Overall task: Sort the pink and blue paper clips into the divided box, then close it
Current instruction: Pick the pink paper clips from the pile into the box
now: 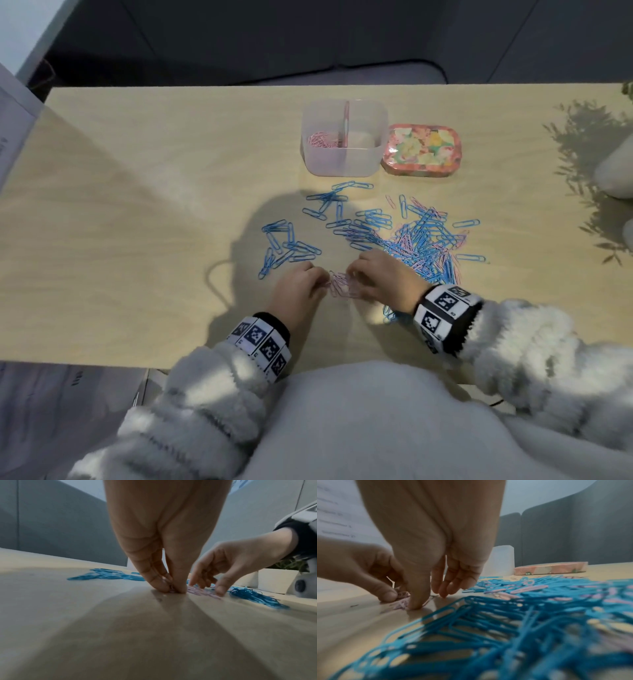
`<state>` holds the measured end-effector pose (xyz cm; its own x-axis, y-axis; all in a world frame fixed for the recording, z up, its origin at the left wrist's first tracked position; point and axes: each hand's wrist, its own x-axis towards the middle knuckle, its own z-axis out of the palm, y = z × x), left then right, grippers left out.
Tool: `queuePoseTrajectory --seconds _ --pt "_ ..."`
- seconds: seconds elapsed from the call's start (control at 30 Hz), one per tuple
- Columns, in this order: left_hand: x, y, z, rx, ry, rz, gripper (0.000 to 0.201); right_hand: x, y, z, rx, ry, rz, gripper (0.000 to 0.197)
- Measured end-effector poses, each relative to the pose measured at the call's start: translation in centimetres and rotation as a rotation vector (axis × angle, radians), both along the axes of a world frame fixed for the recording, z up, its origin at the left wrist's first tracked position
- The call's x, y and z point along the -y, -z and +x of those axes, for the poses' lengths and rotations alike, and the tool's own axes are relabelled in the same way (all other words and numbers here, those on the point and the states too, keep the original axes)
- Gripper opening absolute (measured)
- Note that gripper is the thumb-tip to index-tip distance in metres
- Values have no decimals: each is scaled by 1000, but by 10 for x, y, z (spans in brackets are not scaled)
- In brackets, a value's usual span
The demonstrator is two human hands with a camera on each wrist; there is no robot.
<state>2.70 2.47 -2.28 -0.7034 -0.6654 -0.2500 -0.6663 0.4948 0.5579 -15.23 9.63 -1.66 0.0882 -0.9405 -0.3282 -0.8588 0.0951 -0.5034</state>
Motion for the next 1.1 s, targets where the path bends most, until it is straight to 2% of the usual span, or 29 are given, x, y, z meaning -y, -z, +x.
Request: queuePoseTrajectory --seconds 0.1,0.23,0.3,0.37,0.43,0.63,0.8,1.0,1.1 --pt "2 -1 -7 31 24 28 29 8 0 7 36 75 17 35" --pt "0 -1 -9 55 13 29 56 1 3 14 52 97 23 58" --pt "-3 -2 -13 42 6 24 51 2 5 20 57 115 1 47" --pt "-2 -2 -18 20 -7 23 35 6 6 22 80 148 -28 31" --pt "1 0 -19 14 -12 21 29 9 5 21 107 184 -40 24" --pt "-1 4 -21 -12 -14 31 24 10 4 21 50 213 -11 19" --pt "-3 4 -23 28 1 -16 18 12 6 21 -6 161 26 19" --pt "20 -10 -18 13 35 50 8 13 2 9 40 155 86 17" --pt "44 -27 -23 -65 -5 95 6 12 1 3 92 185 99 15"
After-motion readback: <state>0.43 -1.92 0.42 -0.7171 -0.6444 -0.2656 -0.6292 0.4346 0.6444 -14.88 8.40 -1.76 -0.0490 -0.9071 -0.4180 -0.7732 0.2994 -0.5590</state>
